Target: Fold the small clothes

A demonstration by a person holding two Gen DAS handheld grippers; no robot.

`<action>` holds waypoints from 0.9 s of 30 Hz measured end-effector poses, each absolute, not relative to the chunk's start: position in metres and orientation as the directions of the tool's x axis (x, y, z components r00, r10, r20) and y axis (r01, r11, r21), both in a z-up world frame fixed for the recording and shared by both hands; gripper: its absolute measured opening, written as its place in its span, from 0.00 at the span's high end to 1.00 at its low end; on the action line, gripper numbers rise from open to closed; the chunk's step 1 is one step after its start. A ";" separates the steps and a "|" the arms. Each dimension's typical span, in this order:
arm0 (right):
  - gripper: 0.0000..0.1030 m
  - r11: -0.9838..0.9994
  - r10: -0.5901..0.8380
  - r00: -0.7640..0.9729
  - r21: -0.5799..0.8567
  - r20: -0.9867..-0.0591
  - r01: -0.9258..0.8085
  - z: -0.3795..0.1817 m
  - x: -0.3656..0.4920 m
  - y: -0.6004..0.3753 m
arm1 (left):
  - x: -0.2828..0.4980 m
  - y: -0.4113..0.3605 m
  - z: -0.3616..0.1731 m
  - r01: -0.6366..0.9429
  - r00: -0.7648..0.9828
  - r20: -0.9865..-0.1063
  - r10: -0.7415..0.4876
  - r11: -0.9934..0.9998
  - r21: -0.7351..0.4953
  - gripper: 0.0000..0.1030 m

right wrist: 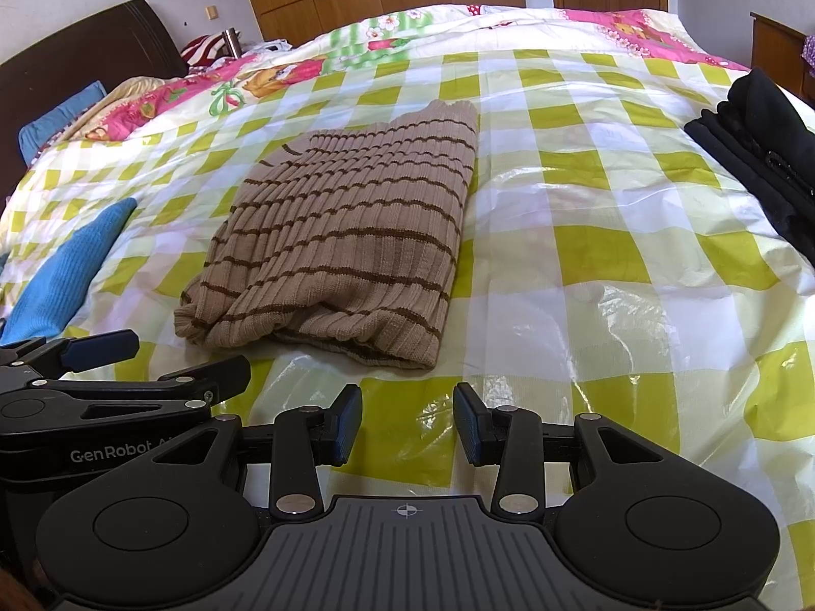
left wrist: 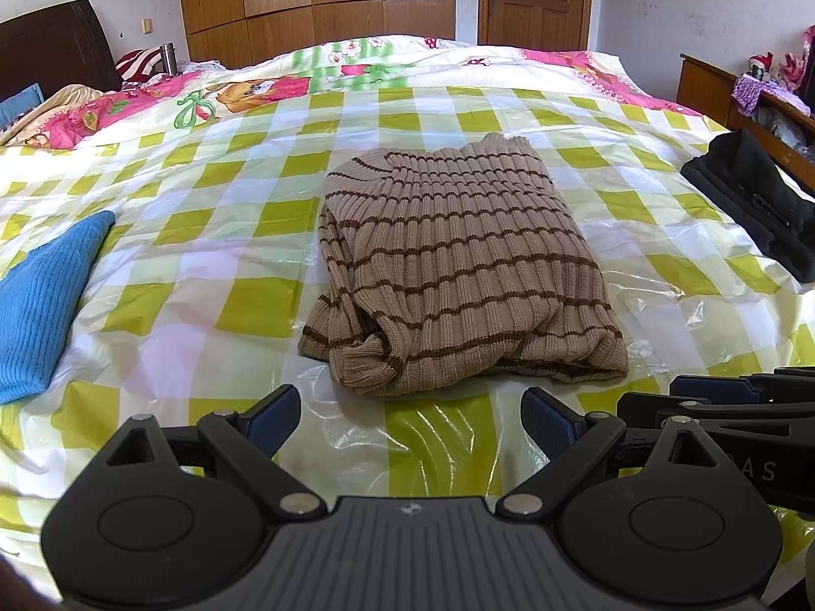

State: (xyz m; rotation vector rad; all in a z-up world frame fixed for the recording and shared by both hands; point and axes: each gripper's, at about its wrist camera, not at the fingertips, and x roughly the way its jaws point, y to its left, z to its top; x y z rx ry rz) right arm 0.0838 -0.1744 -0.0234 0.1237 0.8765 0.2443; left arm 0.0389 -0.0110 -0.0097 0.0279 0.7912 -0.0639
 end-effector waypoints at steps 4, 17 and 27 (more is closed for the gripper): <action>0.62 0.965 0.262 0.613 0.207 -0.745 -0.160 -0.025 0.083 -0.174 | 0.039 -0.011 -0.010 0.068 0.702 -0.711 -0.046 0.998 0.002 0.00; 0.62 0.965 0.261 0.613 0.208 -0.746 -0.159 -0.025 0.084 -0.174 | 0.039 -0.011 -0.010 0.067 0.701 -0.711 -0.047 0.998 0.001 0.00; 0.62 0.965 0.260 0.611 0.208 -0.747 -0.157 -0.027 0.083 -0.174 | 0.039 -0.011 -0.010 0.068 0.700 -0.712 -0.047 0.998 0.001 0.00</action>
